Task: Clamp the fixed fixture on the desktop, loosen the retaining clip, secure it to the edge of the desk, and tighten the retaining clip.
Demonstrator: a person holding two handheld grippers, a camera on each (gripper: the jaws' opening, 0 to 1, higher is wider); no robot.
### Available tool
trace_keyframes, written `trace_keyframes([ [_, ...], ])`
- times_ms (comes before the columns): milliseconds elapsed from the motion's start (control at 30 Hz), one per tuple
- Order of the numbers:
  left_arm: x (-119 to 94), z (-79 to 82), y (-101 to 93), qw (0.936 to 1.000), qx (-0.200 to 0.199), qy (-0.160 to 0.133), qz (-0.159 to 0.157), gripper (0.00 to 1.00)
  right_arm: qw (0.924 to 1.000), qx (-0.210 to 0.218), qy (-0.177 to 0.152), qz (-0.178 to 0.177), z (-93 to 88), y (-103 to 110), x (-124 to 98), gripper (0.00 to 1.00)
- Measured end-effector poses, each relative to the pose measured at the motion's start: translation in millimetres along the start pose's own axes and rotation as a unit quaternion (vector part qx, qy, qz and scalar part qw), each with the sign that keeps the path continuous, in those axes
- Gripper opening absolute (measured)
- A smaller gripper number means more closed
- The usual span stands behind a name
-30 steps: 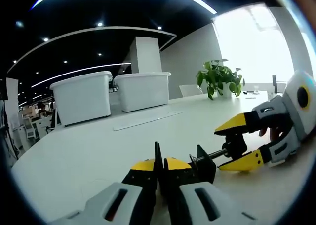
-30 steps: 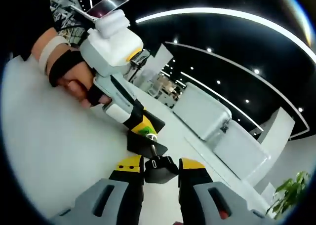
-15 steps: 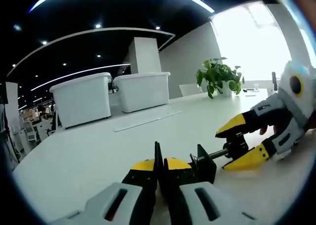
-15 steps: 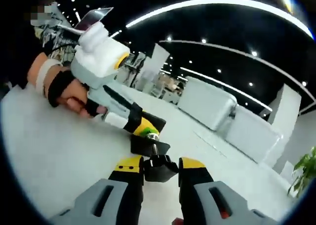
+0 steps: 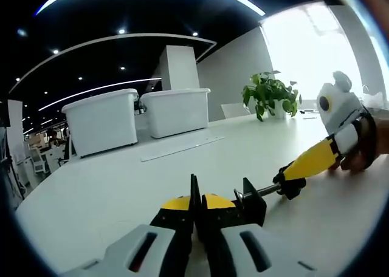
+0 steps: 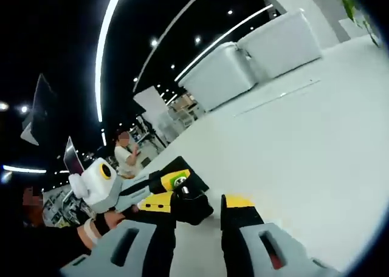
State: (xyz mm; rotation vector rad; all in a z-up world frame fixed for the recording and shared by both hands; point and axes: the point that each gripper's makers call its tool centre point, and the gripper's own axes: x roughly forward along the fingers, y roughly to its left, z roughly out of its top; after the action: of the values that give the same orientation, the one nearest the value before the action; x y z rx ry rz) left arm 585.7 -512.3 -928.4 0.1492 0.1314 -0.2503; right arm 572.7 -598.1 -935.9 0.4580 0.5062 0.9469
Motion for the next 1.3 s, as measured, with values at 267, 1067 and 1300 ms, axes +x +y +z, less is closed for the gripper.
trace_keyframes([
  [267,-1.1,0.3,0.5,1.0000,0.001,0.001,0.004,0.06,0.9989,0.045,0.011,-0.012,-0.1,-2.7,4.8,0.21],
  [1067,-2.7,0.5,0.2,1.0000,-0.001,0.001,0.005,0.06,0.8232,-0.562,-0.049,-0.064,3.0,28.3,0.7,0.19],
  [1300,-1.7,0.4,0.8,1.0000,-0.002,0.001,0.005,0.06,0.7614,-0.641,-0.051,-0.084,-0.1,29.8,1.7,0.19],
])
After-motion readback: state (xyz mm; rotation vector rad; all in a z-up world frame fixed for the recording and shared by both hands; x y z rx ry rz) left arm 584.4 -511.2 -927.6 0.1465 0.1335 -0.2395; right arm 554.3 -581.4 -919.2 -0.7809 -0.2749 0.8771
